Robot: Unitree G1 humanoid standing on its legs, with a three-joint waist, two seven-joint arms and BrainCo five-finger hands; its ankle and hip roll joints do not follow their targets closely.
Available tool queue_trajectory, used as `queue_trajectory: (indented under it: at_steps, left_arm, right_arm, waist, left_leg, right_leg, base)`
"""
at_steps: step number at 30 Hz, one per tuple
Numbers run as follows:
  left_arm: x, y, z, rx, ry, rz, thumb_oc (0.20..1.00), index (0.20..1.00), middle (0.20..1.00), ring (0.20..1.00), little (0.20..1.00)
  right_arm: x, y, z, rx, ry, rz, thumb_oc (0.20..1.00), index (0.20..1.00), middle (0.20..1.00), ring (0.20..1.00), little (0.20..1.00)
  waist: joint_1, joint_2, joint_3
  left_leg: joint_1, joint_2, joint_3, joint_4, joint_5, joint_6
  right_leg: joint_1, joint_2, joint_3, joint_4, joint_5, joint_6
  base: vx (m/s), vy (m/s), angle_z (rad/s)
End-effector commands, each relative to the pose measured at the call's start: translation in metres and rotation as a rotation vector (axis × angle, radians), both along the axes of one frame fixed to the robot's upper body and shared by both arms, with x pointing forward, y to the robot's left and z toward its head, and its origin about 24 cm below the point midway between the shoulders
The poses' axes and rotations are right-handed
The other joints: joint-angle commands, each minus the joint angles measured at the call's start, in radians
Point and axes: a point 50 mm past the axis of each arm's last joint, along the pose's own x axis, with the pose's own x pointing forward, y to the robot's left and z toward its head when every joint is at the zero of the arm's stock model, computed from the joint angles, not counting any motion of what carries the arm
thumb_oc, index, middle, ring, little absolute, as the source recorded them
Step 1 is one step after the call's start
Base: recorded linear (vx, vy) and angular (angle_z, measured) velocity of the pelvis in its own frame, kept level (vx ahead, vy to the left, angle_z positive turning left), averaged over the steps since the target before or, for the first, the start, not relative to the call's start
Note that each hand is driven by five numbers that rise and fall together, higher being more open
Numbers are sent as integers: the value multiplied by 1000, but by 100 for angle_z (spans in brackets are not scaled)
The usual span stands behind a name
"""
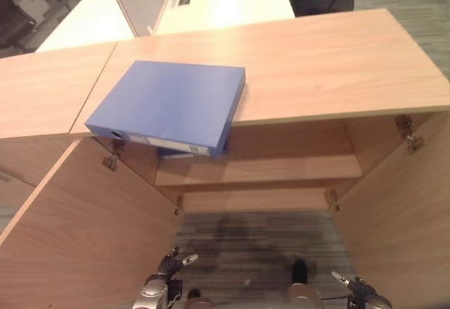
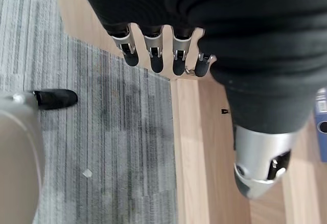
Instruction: Put the empty folder in the office cabinet
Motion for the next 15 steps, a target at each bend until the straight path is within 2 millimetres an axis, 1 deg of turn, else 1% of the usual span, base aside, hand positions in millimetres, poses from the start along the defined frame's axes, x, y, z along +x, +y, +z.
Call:
queue_trajectory:
  at_steps: [1,2,3,4,5,6,7,9,10,11,12,13,14,15]
  left_arm:
    - [21,32,15,71,-71,30,1000,1000,1000,1000,1000]
    - [23,29,15,68,-74,24,1000,1000,1000,1000,1000]
    - [23,29,15,68,-74,24,1000,1000,1000,1000,1000]
    - [27,25,17,59,-85,12,1000,1000,1000,1000,1000]
    - [29,24,17,61,-90,0,1000,1000,1000,1000,1000]
    - [31,23,18,59,-96,-10,1000,1000,1000,1000,1000]
    - [31,22,18,58,-96,-12,1000,1000,1000,1000,1000]
    - [31,20,17,49,-95,-12,1000,1000,1000,1000,1000]
    - [31,19,17,49,-93,-17,1000,1000,1000,1000,1000]
    - [31,19,17,49,-94,-17,1000,1000,1000,1000,1000]
    - [32,18,17,48,-94,-22,1000,1000,1000,1000,1000]
    - [31,18,17,52,-91,-26,1000,1000,1000,1000,1000]
    - [29,18,16,56,-82,-29,1000,1000,1000,1000,1000]
    - [29,18,16,51,-80,-30,1000,1000,1000,1000,1000]
  right_arm:
    - [12,2,3,-9,-62,6,1000,1000,1000,1000,1000]
    - [13,-1,5,-23,-70,-4,1000,1000,1000,1000,1000]
    - [13,-2,5,-24,-70,-5,1000,1000,1000,1000,1000]
    - [14,-5,7,-31,-75,-14,1000,1000,1000,1000,1000]
    - [13,-7,8,-35,-75,-17,1000,1000,1000,1000,1000]
    - [13,-9,8,-40,-70,-15,1000,1000,1000,1000,1000]
    - [13,-9,8,-39,-67,-11,1000,1000,1000,1000,1000]
    - [16,-9,9,-42,-70,-7,1000,1000,1000,1000,1000]
    - [16,-9,9,-41,-69,-8,1000,1000,1000,1000,1000]
    - [17,-9,9,-41,-70,-8,1000,1000,1000,1000,1000]
    - [18,-9,9,-41,-72,-9,1000,1000,1000,1000,1000]
    - [24,-8,11,-41,-88,5,1000,1000,1000,1000,1000]
    - [25,-7,11,-38,-90,7,1000,1000,1000,1000,1000]
    - [24,-5,9,-32,-84,5,1000,1000,1000,1000,1000]
  waist:
    - [7,-15,53]
    - [3,-13,59]
    - [1,-12,60]
    - [-13,-20,58]
    - [-21,-23,57]
    - [-24,-28,60]
    - [-21,-33,59]
    - [-8,-50,63]
    - [-6,-60,65]
    - [-7,-62,63]
    - [-5,-70,66]
    - [9,-80,79]
    - [11,-86,80]
    - [9,-87,83]
  left_leg:
    - [-17,34,20,-30,-25,12]
    - [-39,45,44,-12,32,9]
    - [-40,45,41,-13,34,8]
    - [-62,57,129,-8,42,21]
    - [-68,60,182,13,38,28]
    - [-65,50,214,39,15,31]
    - [-68,27,213,61,-20,41]
    - [-95,-52,162,126,-111,65]
    - [-102,-79,161,155,-152,74]
    - [-106,-82,161,154,-149,76]
    - [-112,-101,158,193,-176,83]
    - [-110,-171,102,267,-238,96]
    - [-106,-206,69,264,-254,104]
    - [-98,-217,51,264,-282,113]
  right_leg:
    - [39,-83,-18,44,-54,65]
    - [54,-81,-38,36,-56,62]
    - [55,-80,-41,34,-56,62]
    - [68,-73,-73,25,-70,48]
    - [73,-68,-92,23,-73,39]
    - [80,-60,-101,21,-80,32]
    - [80,-54,-103,22,-82,26]
    - [81,-49,-102,24,-84,12]
    - [82,-50,-107,29,-86,6]
    - [78,-53,-108,29,-83,7]
    - [73,-53,-109,37,-85,-1]
    - [58,-41,-90,65,-90,-19]
    - [41,-40,-84,74,-85,-22]
    - [42,-36,-85,80,-84,-20]
  base:
    - [5,-170,19]
    - [-1,-124,19]
    - [-26,-175,37]
    - [-46,-207,46]
    - [-61,-292,57]
    - [-48,-245,39]
    - [-29,-243,33]
    - [-36,-226,16]
    - [-44,-134,8]
    - [-61,-93,2]
    - [-87,-90,-2]
    - [-107,-91,-3]
    - [-76,-39,-14]
    - [-41,21,-14]
